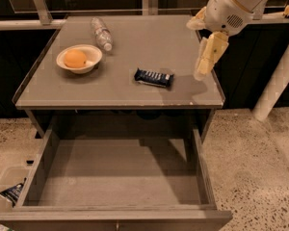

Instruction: Place rxbar blueberry into top drawer

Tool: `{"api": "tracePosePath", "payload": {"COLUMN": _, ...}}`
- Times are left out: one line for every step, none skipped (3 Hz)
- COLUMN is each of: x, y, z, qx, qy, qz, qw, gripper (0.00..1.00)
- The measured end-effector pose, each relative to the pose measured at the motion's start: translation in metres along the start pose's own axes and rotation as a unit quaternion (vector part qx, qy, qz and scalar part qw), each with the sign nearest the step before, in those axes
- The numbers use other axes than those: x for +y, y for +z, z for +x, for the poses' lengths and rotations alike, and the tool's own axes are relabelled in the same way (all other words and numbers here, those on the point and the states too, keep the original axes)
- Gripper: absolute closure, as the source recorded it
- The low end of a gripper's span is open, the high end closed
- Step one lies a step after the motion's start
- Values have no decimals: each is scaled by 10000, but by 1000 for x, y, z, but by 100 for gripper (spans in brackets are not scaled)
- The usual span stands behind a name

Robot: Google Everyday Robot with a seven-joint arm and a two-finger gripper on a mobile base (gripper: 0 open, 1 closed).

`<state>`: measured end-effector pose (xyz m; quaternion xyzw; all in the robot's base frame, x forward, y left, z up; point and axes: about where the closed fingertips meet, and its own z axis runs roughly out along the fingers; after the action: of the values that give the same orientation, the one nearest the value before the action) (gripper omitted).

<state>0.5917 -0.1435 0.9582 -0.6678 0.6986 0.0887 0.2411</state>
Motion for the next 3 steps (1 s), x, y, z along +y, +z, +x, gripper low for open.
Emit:
{"api": "tracePosePath", "payload": {"x": 4, "y": 17, "z": 7, "qx": -536, "qy": 142, "qz": -209, "qw": 9982, "gripper": 0}}
{"api": "tracePosePath", "payload": {"x": 9, "y": 75, "z": 28, "qx": -1894, "qy": 367, "qz": -659, "qw": 9790, "gripper": 0}}
{"api": "tracePosePath", "payload": {"x": 8, "y": 95, "z": 12, "qx": -2667, "qy": 418, "qz": -1030, "qw": 9574, "gripper": 0}}
